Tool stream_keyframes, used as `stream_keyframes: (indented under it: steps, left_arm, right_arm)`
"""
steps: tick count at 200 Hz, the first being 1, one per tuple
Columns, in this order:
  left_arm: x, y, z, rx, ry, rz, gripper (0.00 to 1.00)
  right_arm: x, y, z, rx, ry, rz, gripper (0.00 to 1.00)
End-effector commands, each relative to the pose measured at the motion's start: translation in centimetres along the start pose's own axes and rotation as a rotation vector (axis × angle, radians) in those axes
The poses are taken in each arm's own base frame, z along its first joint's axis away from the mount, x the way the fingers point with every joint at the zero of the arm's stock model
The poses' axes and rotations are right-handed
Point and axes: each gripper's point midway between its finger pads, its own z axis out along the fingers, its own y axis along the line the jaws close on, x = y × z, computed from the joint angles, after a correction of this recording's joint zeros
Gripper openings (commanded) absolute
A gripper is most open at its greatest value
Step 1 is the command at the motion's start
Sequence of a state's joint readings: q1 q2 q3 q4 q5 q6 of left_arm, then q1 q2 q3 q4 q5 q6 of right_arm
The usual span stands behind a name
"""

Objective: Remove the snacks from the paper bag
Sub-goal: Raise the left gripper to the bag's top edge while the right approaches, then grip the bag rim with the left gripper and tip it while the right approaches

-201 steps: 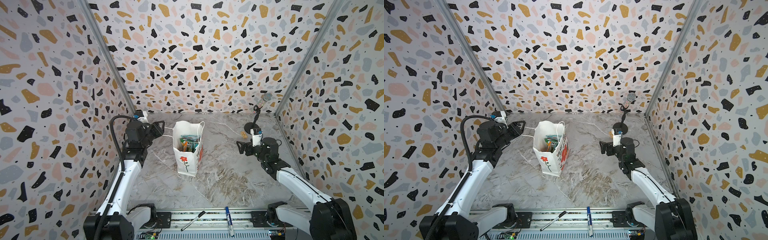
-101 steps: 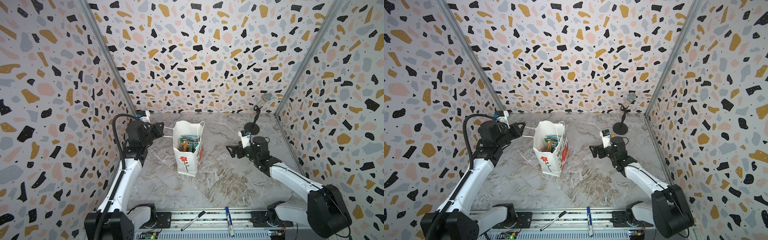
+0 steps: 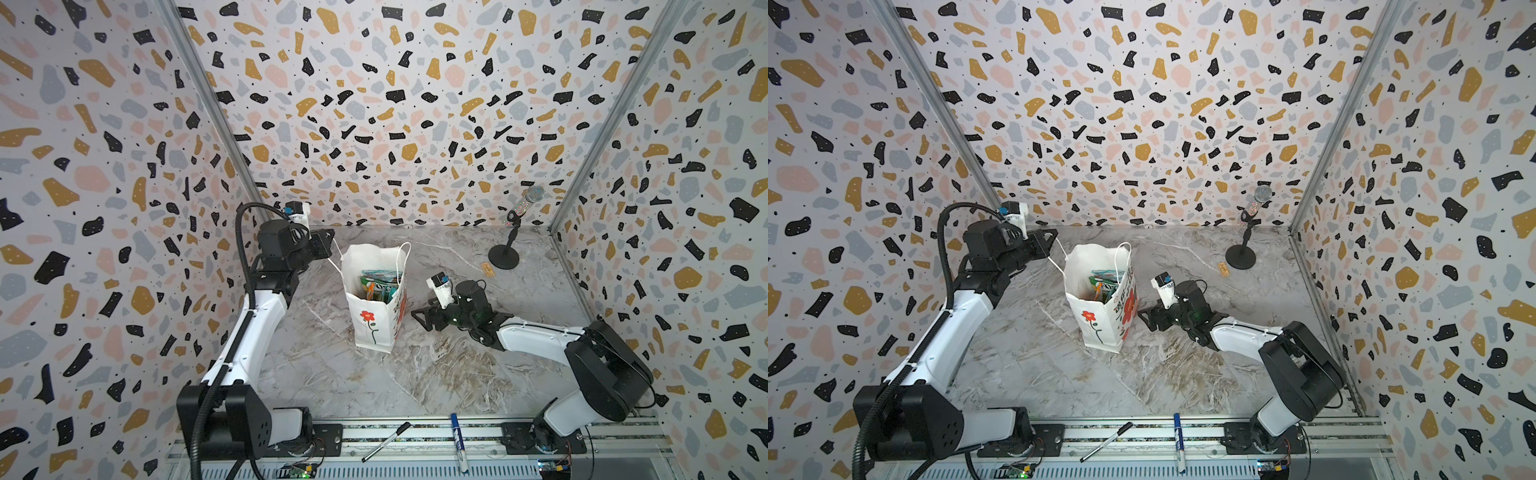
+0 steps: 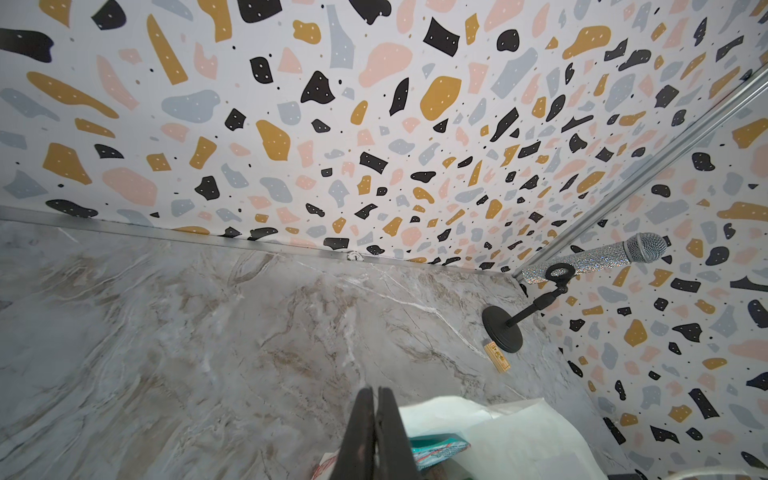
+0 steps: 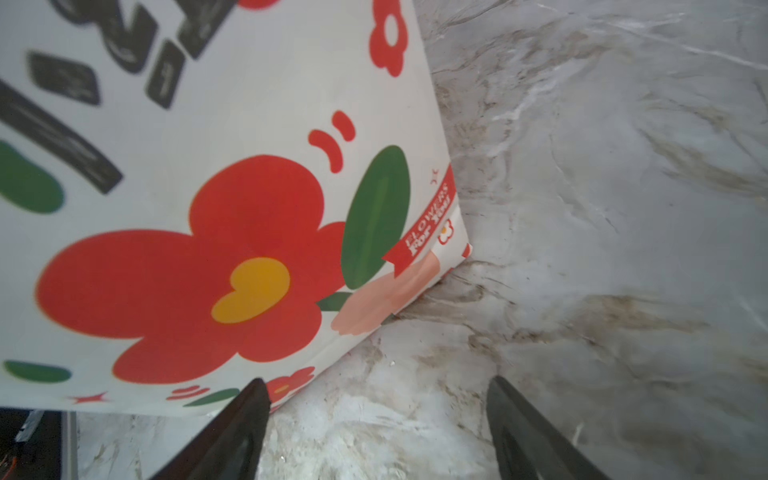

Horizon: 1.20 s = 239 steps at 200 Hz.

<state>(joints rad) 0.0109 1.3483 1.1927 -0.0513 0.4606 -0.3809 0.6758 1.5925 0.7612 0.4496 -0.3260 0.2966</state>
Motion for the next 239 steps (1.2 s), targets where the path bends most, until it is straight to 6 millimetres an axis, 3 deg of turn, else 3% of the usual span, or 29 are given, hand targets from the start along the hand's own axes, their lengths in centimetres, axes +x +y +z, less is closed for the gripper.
stream_keyframes:
  steps: [1,44,90,125,164,206,239]
  left_arm:
    - [-4.6,-2.5,-0.2,0.071,-0.101,0.102,0.00]
    - [-7.7,-4.0,0.7,0.114,-0.116,0.138,0.00]
    - [-9.7,-5.5,1.7,0.166,-0.124,0.179,0.00]
    - [-10.5,-6.5,2.8,0.195,-0.112,0.218,0.00]
    - [-9.8,-7.8,3.9,0.205,-0.063,0.261,0.00]
    - [-8.4,-9.2,3.9,0.209,-0.044,0.288,0.00]
    - [-6.6,-9.9,3.7,0.201,-0.041,0.299,0.00]
  right_arm:
    - [-3.2,1.3,1.3,-0.045,-0.102,0.027,0.79]
    - [-4.2,1.4,4.7,-0.044,-0.120,0.058,0.77]
    - [-5.7,1.5,8.0,-0.064,-0.162,0.105,0.76]
    - [-6.8,1.5,11.1,-0.098,-0.181,0.139,0.75]
    - [-7.4,2.0,14.2,-0.137,-0.177,0.167,0.75]
    - [-6.7,1.5,14.8,-0.126,-0.156,0.166,0.75]
    - [-5.1,-0.5,12.3,-0.061,-0.147,0.175,0.78]
